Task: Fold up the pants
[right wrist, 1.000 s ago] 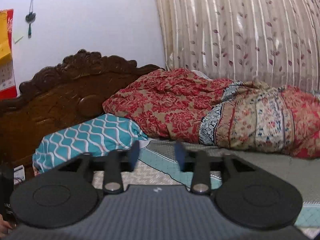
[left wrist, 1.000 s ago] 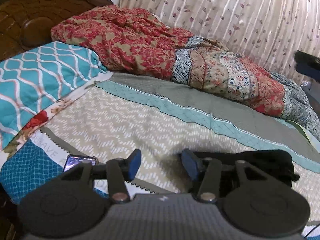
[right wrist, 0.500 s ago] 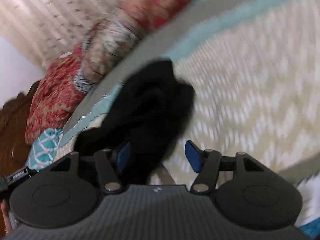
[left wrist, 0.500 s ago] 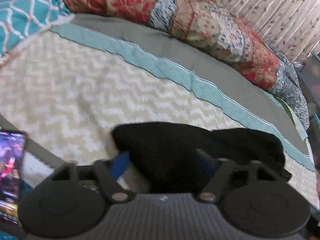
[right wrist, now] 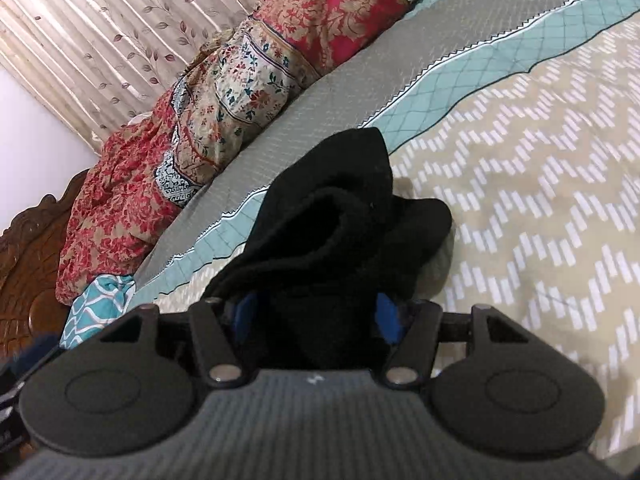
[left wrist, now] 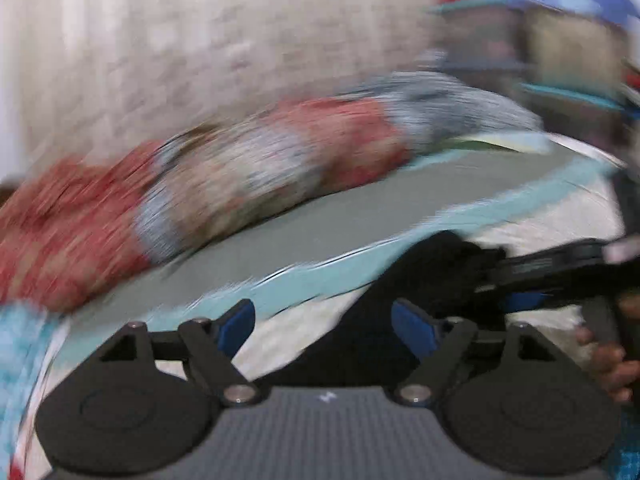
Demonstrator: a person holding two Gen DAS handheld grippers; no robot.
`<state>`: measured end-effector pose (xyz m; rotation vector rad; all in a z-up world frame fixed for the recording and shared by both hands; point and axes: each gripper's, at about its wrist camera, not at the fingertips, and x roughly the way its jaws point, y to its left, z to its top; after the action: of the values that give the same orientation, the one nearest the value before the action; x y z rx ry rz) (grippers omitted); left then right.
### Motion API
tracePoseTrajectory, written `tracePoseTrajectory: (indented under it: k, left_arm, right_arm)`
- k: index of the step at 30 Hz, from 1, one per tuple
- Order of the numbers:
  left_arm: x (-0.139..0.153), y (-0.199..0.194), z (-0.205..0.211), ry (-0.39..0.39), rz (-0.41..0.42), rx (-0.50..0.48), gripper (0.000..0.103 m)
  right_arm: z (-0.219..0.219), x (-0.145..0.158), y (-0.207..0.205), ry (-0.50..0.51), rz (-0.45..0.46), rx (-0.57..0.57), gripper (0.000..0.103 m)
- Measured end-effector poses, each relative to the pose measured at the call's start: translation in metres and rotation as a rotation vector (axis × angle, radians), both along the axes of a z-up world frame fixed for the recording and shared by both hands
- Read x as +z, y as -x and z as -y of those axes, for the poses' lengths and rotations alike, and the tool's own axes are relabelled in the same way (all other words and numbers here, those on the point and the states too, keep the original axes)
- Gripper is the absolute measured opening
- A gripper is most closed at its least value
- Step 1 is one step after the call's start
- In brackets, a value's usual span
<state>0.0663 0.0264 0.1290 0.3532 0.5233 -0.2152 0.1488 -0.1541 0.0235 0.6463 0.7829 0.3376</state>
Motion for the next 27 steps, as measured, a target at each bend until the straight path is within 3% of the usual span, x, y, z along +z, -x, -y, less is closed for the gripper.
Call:
tracePoseTrajectory:
  k: [2,4,6,7,10,13,14,15,16,19,23,27]
  left_arm:
    - [-0.01,-0.011,0.028,-0.059,-0.054,-0.101,0.081]
    - [-0.031,-0.027,0.051,-0.149,-0.134,-0.161,0.071]
    - [-0.051,-0.047,0.061,-0.236,-0.215,-0.138,0.019]
    - [-0.055,-0.055,0.057,-0.241,-0.251,-0.111,0.015]
    - [-0.03,-0.067,0.029,-0.069,-0.279,-0.027,0.012]
    - [0.022,-0.064,-0.015,0.137,-0.221,0.084,0.011]
    - [0.036,-0.063,-0.028,0.199,-0.202,0.111,0.011]
    - [0.056,-0.056,-0.047,0.287,-0.173,0.145,0.011]
    - [0.073,-0.049,-0.065,0.353,-0.143,0.176,0.011]
    - [0.121,-0.029,-0.114,0.518,-0.05,0.244,0.011]
    - [0.173,0.001,-0.168,0.685,0.047,0.266,0.011]
    - [0.178,0.025,-0.196,0.886,-0.006,0.206,0.011]
  right_arm:
    - [0.007,-0.005,0.008,-0.04,-0.012,-0.022,0.064]
    - [0.014,-0.005,0.016,-0.074,-0.008,-0.036,0.064]
    - [0.018,-0.006,0.022,-0.077,-0.012,-0.045,0.064]
    - [0.019,-0.009,0.024,-0.077,-0.023,-0.039,0.064]
    - [0.013,-0.02,0.025,-0.08,-0.057,-0.017,0.065]
    - [-0.003,-0.031,0.011,-0.098,-0.094,0.006,0.063]
    - [-0.007,-0.03,0.005,-0.096,-0.098,0.018,0.04]
    - [-0.01,-0.025,0.0,-0.077,-0.093,0.025,0.027]
    - [-0.011,-0.014,-0.005,-0.054,-0.083,0.011,0.023]
    - [0.018,0.044,-0.002,-0.12,0.074,-0.071,0.019]
    - [0.062,0.149,0.028,-0.079,0.373,-0.111,0.018]
    - [0.09,0.228,0.069,-0.001,0.544,-0.079,0.018]
